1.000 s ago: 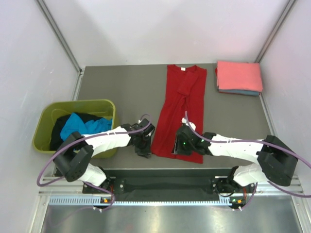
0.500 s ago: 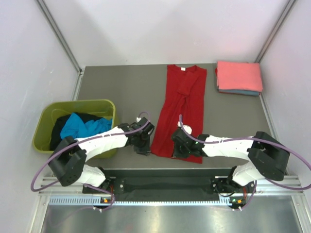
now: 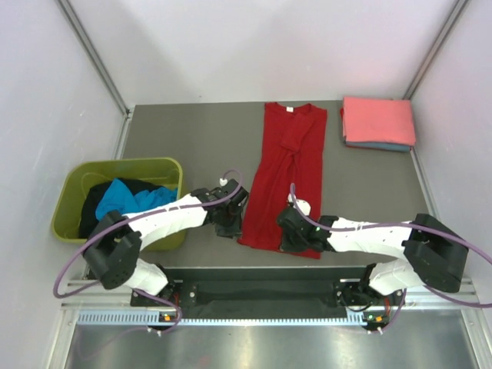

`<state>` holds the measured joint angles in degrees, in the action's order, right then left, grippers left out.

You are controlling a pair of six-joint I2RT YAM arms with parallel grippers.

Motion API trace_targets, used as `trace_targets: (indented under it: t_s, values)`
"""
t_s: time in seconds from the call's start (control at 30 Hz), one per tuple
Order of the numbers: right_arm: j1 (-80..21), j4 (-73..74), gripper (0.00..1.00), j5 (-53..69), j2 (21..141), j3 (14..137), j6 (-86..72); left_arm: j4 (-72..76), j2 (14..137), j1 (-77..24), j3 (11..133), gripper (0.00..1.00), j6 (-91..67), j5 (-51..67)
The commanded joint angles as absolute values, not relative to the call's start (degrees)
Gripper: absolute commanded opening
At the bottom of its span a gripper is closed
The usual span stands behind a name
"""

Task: Fold and stack the t-shirts
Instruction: Fold the tshirt

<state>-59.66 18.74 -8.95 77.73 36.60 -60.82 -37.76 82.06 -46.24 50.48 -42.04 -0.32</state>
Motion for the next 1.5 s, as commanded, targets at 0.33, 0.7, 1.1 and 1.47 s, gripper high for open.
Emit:
trace_targets:
  t_s: [0.33,0.7,1.1,1.47]
  values:
    - [-60.91,17.4,0.04,-9.23,75.85,34.28,-62.31,-28.57,87.54,-46.41,45.27,0.06,-42.71,4.39]
    - [-61.0,24.68,0.4,-8.18,66.8,35.59,-61.26,-25.22,77.7,-48.87,38.93,0.25,-50.27,10.19]
    - [-36.77,34.71,0.48,0.61,53.18,30.24,-46.06,-34.72,83.75,-42.19,50.98,0.38,-40.17,3.25]
    - [-32.17,31.56,0.46,5.97,53.26,21.81,-44.03,-25.93,88.16,-42.8,45.79,0.19,-40.69,12.74]
